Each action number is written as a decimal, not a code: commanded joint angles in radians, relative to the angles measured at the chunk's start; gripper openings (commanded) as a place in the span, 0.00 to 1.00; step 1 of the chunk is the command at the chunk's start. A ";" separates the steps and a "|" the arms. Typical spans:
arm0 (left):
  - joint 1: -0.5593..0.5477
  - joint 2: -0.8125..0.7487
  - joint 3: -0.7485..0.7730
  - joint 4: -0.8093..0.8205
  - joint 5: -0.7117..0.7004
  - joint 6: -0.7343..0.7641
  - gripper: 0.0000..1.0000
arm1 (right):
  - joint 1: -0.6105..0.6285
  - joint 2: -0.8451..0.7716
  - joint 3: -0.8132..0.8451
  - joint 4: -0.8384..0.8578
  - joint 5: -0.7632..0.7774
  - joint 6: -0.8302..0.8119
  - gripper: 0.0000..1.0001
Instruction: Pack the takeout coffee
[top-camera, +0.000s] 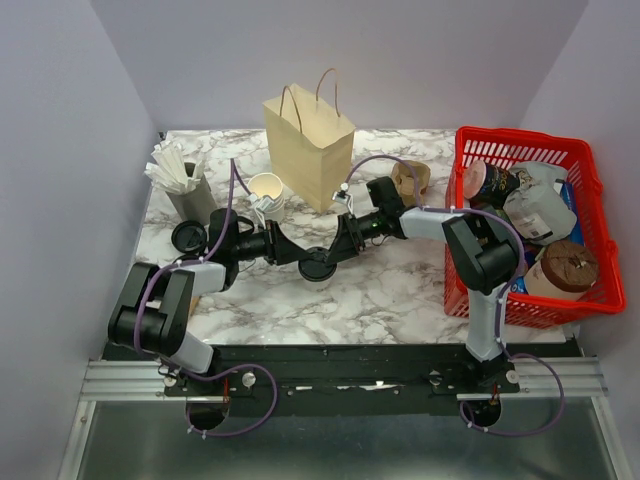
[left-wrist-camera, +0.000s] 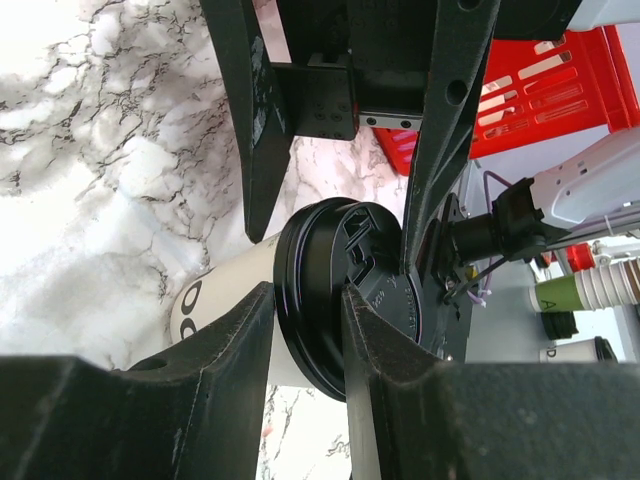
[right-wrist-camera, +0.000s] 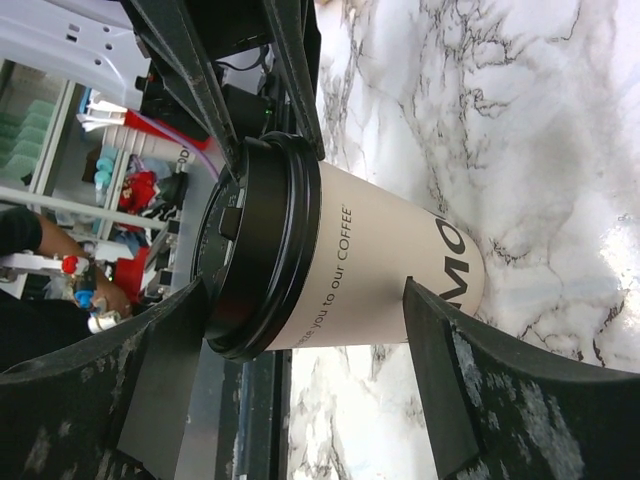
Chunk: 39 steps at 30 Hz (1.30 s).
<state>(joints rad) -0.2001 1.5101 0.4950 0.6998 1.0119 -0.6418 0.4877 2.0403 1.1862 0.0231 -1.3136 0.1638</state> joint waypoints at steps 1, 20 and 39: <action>0.011 0.047 -0.030 -0.016 -0.050 0.034 0.42 | 0.002 0.078 -0.076 0.047 0.131 -0.081 0.83; 0.010 -0.197 -0.035 -0.227 0.082 0.060 0.73 | 0.002 0.050 -0.004 0.001 0.103 0.002 0.84; -0.038 -0.130 -0.035 -0.280 0.022 0.191 0.90 | 0.002 0.064 0.001 -0.003 0.123 0.011 0.84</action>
<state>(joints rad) -0.2321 1.3502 0.4625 0.3595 1.0454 -0.4461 0.4870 2.0468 1.1915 0.0341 -1.3102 0.2192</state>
